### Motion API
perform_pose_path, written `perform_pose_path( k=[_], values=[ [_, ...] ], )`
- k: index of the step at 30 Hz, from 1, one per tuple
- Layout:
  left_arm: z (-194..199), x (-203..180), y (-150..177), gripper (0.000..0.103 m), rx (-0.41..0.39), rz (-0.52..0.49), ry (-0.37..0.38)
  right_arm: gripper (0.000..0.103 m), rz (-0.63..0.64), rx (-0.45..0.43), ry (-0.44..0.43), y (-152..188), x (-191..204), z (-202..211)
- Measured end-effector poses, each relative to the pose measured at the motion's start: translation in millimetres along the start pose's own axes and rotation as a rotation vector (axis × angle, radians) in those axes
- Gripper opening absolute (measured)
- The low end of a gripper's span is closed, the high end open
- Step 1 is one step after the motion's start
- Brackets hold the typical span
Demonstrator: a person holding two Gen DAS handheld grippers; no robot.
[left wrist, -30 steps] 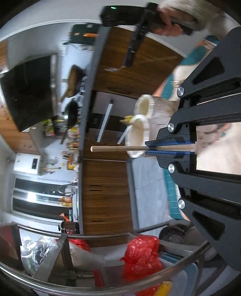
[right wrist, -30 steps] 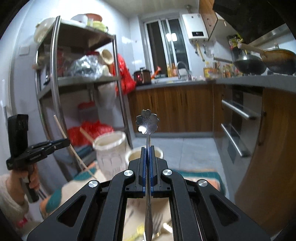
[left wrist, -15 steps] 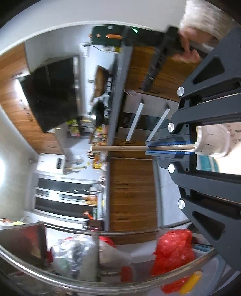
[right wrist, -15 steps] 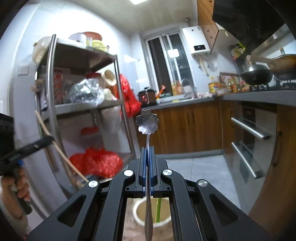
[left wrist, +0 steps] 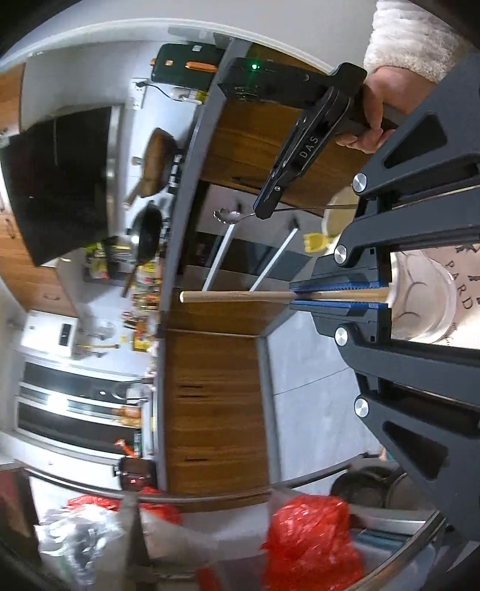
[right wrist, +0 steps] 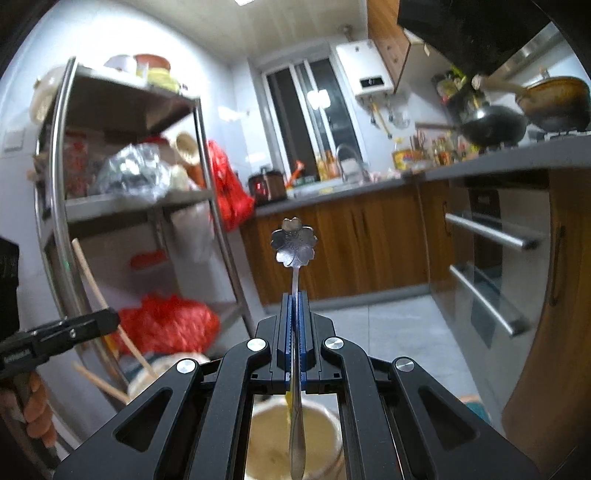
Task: Organize utensils
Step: 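Lower the spoon into the short pot while the left lowers chopstick into tall pot, then open both tools to release the utensils, then move back over the table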
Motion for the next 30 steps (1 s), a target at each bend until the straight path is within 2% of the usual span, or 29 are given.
perform_pose_path(
  k=[6,12,14,15,17,18,19,21,23,25,26,28,30],
  values=[
    [-23,7,21,0.004,0.074,0.002,0.004,0.004,-0.018,0.112,0.009,27,-8,-9],
    [-23,12,22,0.005,0.062,0.005,-0.012,0.005,-0.044,0.140,0.006,32,-12,-11],
    [-20,14,19,0.006,0.052,0.003,-0.029,0.021,-0.050,0.132,0.003,29,-12,-7],
    [-18,15,18,0.008,0.047,0.001,-0.038,0.024,-0.053,0.122,0.003,27,-12,-3],
    [-11,17,14,0.022,0.029,0.001,-0.059,0.029,-0.053,0.108,0.007,22,-12,5],
    [-8,18,12,0.036,0.019,0.003,-0.067,0.031,-0.050,0.100,0.009,19,-11,11],
    [-2,20,11,0.044,0.000,0.009,-0.079,0.037,-0.045,0.092,0.012,16,-10,18],
    [8,21,9,0.048,-0.016,0.016,-0.081,0.050,-0.034,0.074,0.012,12,-7,32],
    [20,23,9,0.058,-0.028,0.030,-0.099,0.073,-0.015,0.055,0.012,8,-2,49],
    [33,23,10,0.077,-0.042,0.041,-0.117,0.080,0.004,0.042,0.012,6,3,65],
    [44,23,10,0.081,-0.058,0.042,-0.129,0.085,0.016,0.034,0.013,6,7,77],
    [61,21,10,0.096,-0.084,0.040,-0.157,0.095,0.027,0.022,0.022,4,10,91],
    [77,20,10,0.097,-0.113,0.045,-0.176,0.098,0.031,0.005,0.027,4,13,111]
  ],
)
Point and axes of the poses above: each gripper's, at about its wrist camera, not at the fingertips, and z roughly against the way its jaws point, x to its left, y to its underside, the point moved 8 cm from there along -z, roughly the way its jaws point, and after that the axes turned 2 degrees about -y, right-handed, at the moved point
